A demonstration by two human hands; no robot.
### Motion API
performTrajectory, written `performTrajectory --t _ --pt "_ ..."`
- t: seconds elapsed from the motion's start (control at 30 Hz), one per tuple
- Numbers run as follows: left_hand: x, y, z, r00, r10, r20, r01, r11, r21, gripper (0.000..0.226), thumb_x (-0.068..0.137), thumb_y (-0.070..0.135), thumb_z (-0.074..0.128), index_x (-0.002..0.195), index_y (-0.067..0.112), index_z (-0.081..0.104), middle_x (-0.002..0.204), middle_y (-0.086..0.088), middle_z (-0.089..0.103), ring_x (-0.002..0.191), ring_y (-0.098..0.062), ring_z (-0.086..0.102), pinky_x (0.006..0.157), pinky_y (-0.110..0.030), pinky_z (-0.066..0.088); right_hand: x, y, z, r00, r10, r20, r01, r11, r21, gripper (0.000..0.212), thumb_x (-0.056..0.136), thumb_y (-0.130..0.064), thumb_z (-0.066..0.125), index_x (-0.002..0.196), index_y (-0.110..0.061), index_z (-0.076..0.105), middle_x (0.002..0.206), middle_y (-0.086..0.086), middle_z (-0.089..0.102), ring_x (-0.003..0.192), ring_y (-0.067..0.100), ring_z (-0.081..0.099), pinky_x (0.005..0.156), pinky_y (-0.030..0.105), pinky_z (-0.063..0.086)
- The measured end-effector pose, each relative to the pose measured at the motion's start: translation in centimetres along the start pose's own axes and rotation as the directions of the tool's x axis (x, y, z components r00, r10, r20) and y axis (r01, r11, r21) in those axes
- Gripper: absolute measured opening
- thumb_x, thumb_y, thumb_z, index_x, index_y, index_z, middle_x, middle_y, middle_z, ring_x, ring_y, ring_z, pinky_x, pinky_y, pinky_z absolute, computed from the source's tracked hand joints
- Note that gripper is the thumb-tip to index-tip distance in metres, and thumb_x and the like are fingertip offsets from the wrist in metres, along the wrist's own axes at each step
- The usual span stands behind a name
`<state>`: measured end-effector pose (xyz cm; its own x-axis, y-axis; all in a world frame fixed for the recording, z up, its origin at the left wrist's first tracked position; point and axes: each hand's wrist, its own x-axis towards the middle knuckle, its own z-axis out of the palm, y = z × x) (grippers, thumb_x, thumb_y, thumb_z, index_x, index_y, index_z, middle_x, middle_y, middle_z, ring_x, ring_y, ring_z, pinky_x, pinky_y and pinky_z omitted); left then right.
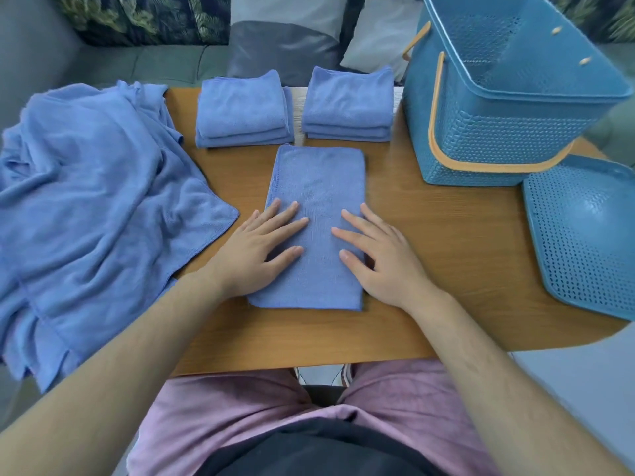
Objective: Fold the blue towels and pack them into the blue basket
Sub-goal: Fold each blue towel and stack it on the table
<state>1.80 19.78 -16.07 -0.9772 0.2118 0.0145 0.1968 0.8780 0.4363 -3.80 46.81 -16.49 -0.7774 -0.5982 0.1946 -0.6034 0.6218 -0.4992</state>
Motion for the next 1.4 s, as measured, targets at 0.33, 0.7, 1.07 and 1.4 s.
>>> performTrajectory --t 0.33,0.7,1.07,1.4 --pt "-3.8 -1.2 -0.5 0.971 0.111 -0.214 -0.133 0.987 -0.089 0.043 0.095 0.046 0.060 0.133 0.026 0.065 0.152 0.008 0.048 0.147 -0.011 0.034 0.117 -0.046 0.035 -4.3 -0.8 -1.8 0.988 -0.140 0.060 0.128 0.978 0.163 0.053 0.071 -0.005 0.058 0.115 -0.029 0.074 0.142 -0.015 0.056 0.144 0.015 0.039 0.114 0.045 0.035" --pt "-5.2 0.1 -1.2 0.917 0.307 -0.254 -0.314 0.949 0.014 0.043 0.086 0.058 0.071 0.109 0.021 0.076 0.132 0.008 0.064 0.126 -0.015 0.057 0.094 -0.046 0.045 -4.1 -0.6 -1.0 0.995 -0.092 -0.034 0.097 0.973 0.211 0.023 0.096 -0.018 0.068 0.118 -0.023 0.072 0.138 -0.017 0.061 0.141 0.009 0.045 0.109 0.051 0.040" --pt "-5.2 -0.1 -0.8 0.930 0.255 -0.265 -0.279 0.959 -0.055 0.024 0.086 0.026 0.074 0.106 0.013 0.069 0.132 0.009 0.065 0.131 -0.008 0.055 0.097 -0.045 0.048 -3.9 -0.5 -0.7 0.998 0.022 -0.056 -0.006 0.959 0.284 0.029 0.103 -0.027 0.056 0.128 -0.019 0.068 0.136 -0.009 0.064 0.136 0.004 0.050 0.113 0.043 0.041" --pt "-5.6 1.3 -0.7 0.932 0.126 -0.339 -0.183 0.973 -0.141 0.043 0.086 0.036 0.072 0.122 0.016 0.062 0.118 0.012 0.066 0.108 -0.003 0.061 0.093 -0.027 0.048 -4.1 -1.7 -1.5 0.987 0.138 -0.077 -0.104 0.934 0.341 0.037 0.101 -0.024 0.059 0.138 -0.023 0.056 0.131 -0.013 0.063 0.125 0.004 0.057 0.108 0.040 0.046"
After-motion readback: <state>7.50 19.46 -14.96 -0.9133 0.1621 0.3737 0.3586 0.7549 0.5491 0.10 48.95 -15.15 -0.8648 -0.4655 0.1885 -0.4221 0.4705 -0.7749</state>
